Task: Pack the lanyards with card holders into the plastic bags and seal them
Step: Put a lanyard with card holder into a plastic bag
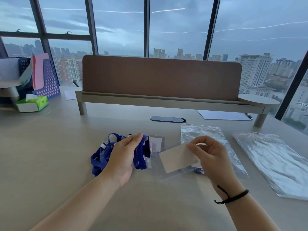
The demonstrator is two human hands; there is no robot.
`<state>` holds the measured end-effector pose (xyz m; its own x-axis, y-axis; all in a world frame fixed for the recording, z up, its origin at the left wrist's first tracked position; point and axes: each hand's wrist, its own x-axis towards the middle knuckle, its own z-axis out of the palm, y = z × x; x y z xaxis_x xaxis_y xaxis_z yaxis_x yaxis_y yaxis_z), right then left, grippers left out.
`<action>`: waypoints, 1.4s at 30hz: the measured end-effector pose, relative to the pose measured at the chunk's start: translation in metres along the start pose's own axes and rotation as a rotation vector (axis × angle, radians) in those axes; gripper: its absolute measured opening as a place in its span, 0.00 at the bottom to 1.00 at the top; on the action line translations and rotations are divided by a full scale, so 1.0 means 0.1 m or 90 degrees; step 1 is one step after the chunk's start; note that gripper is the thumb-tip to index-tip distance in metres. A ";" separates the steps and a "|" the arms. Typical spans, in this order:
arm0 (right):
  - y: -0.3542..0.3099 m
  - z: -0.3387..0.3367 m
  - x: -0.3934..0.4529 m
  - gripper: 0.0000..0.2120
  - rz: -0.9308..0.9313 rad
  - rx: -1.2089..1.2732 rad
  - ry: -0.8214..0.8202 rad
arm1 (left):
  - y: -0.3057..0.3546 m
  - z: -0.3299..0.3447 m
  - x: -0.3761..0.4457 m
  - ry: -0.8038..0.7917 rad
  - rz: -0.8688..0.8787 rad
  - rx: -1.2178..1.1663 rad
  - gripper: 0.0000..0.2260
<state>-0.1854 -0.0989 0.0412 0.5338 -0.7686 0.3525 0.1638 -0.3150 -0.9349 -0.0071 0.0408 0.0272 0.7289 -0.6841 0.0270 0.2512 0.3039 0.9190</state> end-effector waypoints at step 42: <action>0.07 0.21 -0.11 0.05 0.195 0.201 -0.149 | -0.03 -0.02 -0.04 -0.165 0.133 0.286 0.17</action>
<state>-0.1729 -0.0807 0.0297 0.7623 -0.6428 0.0754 0.1952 0.1174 -0.9737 -0.0095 0.0447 0.0235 0.5399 -0.7971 0.2706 -0.2199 0.1768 0.9594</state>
